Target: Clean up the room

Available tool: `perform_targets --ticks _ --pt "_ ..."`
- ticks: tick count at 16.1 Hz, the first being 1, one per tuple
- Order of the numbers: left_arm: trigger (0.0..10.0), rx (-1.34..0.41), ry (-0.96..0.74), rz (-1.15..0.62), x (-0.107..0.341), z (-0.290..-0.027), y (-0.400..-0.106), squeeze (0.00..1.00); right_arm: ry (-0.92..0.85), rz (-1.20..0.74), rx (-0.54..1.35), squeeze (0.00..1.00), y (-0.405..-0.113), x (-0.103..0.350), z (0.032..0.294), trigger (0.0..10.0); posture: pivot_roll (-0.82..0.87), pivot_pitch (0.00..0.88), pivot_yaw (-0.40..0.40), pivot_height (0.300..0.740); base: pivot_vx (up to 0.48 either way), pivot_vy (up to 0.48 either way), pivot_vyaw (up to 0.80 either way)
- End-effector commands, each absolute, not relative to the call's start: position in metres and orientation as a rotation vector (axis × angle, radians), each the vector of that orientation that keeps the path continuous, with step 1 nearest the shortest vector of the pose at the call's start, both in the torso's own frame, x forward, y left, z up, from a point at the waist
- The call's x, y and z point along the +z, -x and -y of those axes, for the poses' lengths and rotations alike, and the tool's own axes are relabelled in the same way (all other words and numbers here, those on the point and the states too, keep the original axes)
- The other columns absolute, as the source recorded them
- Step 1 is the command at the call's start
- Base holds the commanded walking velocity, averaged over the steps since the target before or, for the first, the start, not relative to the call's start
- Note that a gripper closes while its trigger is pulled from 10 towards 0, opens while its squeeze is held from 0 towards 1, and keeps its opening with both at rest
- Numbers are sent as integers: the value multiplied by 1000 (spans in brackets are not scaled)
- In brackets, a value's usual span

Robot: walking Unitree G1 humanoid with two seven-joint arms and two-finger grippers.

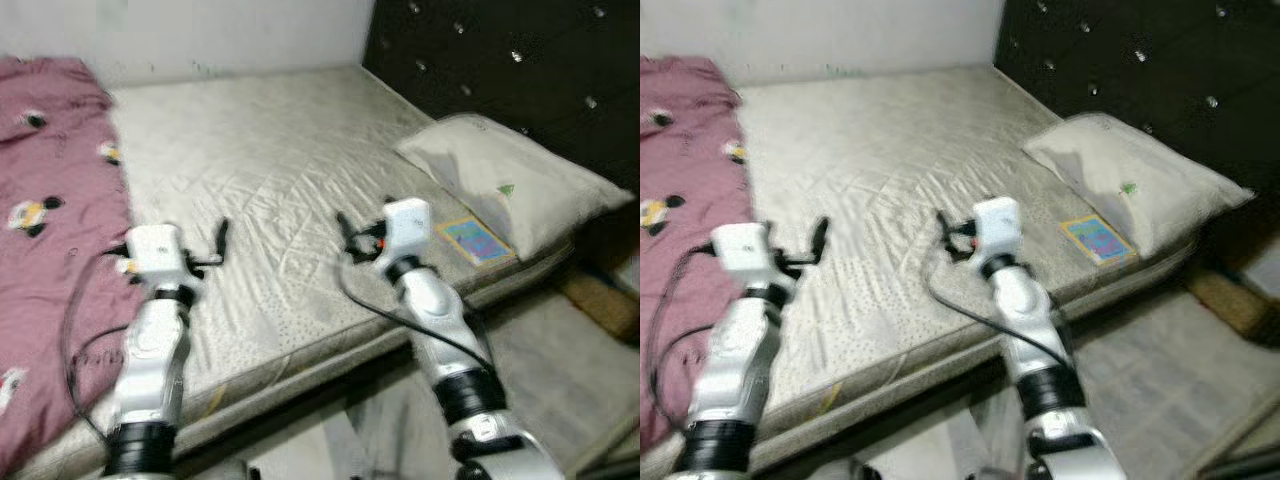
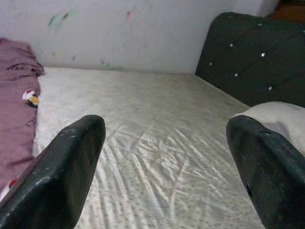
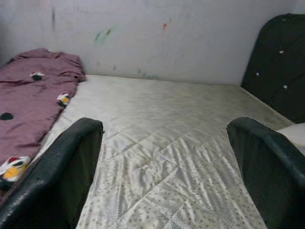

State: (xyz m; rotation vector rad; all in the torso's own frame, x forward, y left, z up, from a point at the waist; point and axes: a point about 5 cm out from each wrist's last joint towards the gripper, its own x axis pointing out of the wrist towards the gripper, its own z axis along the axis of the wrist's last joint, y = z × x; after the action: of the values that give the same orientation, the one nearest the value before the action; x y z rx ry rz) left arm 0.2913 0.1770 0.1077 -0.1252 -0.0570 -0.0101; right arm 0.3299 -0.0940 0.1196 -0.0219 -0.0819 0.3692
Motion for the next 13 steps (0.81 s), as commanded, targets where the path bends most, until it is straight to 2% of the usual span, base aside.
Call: perform_targets --ticks 1,5,11,13 --pt "10000 -37 133 68 111 -169 -293 0 37 88 345 0 -332 123 104 10000 -55 0 -43 740 262 405 0" --pt "10000 -18 128 65 111 -170 -293 0 38 89 349 0 -333 123 104 10000 -57 0 -43 740 192 408 0" --pt "10000 10 107 53 109 -173 -294 0 32 102 354 0 -332 124 103 10000 -52 0 -42 740 0 0 0" --pt "10000 12 100 51 109 -174 -294 0 64 119 372 0 -331 126 100 10000 -50 0 -40 740 0 0 719"
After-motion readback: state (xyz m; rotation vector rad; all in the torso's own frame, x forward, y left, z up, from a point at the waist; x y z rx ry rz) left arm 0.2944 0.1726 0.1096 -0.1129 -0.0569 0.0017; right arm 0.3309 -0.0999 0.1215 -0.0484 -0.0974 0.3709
